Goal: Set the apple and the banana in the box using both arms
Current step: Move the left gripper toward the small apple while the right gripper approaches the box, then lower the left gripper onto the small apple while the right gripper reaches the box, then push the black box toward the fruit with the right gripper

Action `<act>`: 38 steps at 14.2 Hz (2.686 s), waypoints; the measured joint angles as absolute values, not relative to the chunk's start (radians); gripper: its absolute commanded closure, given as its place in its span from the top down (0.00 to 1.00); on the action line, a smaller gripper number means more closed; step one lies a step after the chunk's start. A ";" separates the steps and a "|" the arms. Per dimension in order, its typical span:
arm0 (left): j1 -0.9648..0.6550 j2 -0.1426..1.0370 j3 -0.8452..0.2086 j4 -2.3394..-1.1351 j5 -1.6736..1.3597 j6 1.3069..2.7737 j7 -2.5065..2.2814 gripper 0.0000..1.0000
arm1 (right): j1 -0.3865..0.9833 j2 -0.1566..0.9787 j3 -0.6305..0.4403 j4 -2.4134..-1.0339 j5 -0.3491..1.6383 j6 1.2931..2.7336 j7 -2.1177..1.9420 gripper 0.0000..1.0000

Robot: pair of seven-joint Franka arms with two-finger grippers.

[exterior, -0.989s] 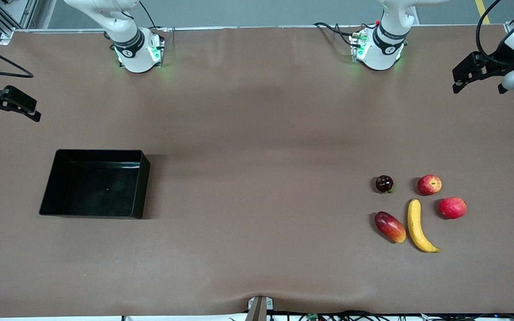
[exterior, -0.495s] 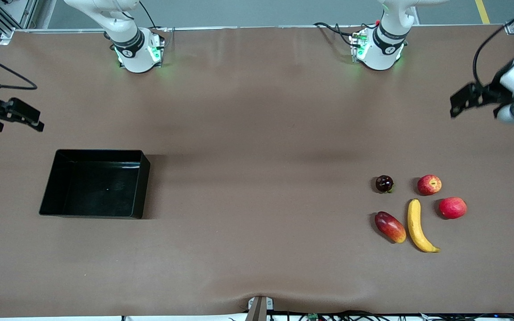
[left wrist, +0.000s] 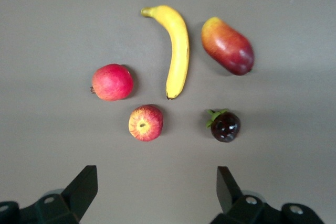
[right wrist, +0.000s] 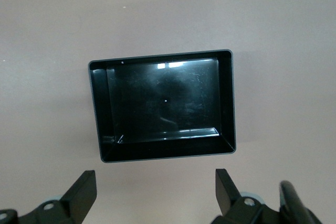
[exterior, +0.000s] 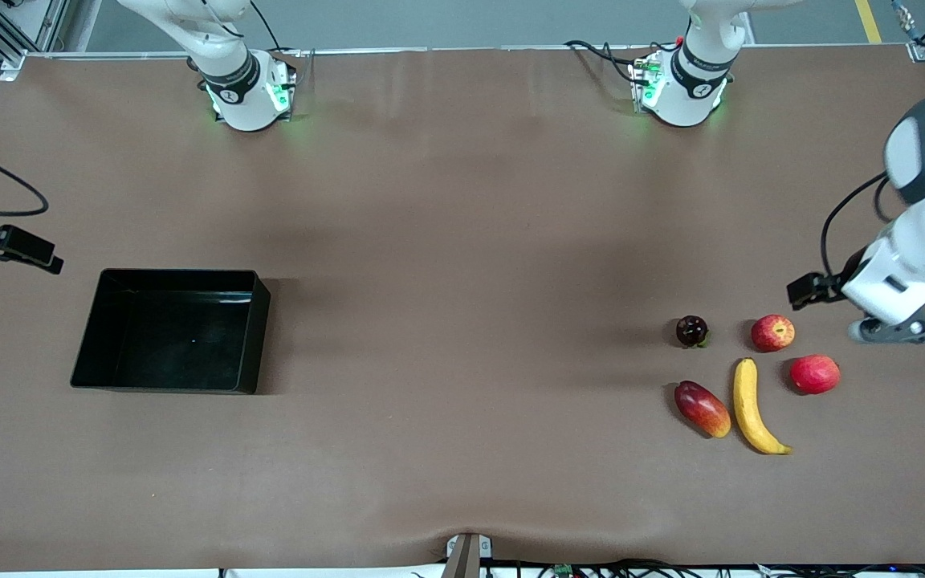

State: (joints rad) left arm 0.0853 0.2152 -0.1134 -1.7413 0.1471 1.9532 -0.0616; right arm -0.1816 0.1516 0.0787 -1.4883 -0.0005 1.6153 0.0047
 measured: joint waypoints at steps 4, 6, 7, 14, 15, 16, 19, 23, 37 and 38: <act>0.124 0.214 -0.113 -1.871 0.155 2.089 -0.059 1.00 | -0.210 0.217 0.078 -1.492 -0.001 1.622 0.005 1.00; 0.138 0.220 -0.113 -1.914 0.156 2.122 -0.059 1.00 | -0.228 0.263 0.078 -1.492 -0.001 1.640 0.005 1.00; 0.143 0.230 -0.113 -1.929 0.156 2.136 -0.057 1.00 | -0.241 0.283 0.077 -1.493 -0.001 1.650 0.005 1.00; 0.248 0.388 -0.112 -1.946 0.158 2.306 0.190 1.00 | -0.287 0.399 0.075 -1.493 -0.054 1.711 -0.053 1.00; 0.258 0.408 -0.112 -1.946 0.158 2.322 0.203 1.00 | -0.290 0.419 0.075 -1.494 -0.058 1.733 -0.069 1.00; 0.261 0.422 -0.113 -1.945 0.158 2.329 0.205 1.00 | -0.297 0.439 0.075 -1.495 -0.060 1.756 -0.093 1.00; 0.259 0.437 -0.121 -1.944 0.122 2.332 0.205 1.00 | -0.328 0.503 0.074 -1.498 -0.060 1.817 -0.160 1.00; 0.256 0.459 -0.126 -1.943 0.113 2.333 0.205 1.00 | -0.368 0.577 0.073 -1.501 -0.060 1.874 -0.242 1.00; 0.258 0.521 -0.126 -1.927 0.113 2.354 0.205 1.00 | -0.395 0.658 0.074 -1.534 -0.059 1.977 -0.312 0.00; 0.257 0.527 -0.126 -1.920 0.113 2.354 0.205 1.00 | -0.395 0.658 0.074 -1.531 -0.059 1.971 -0.320 0.00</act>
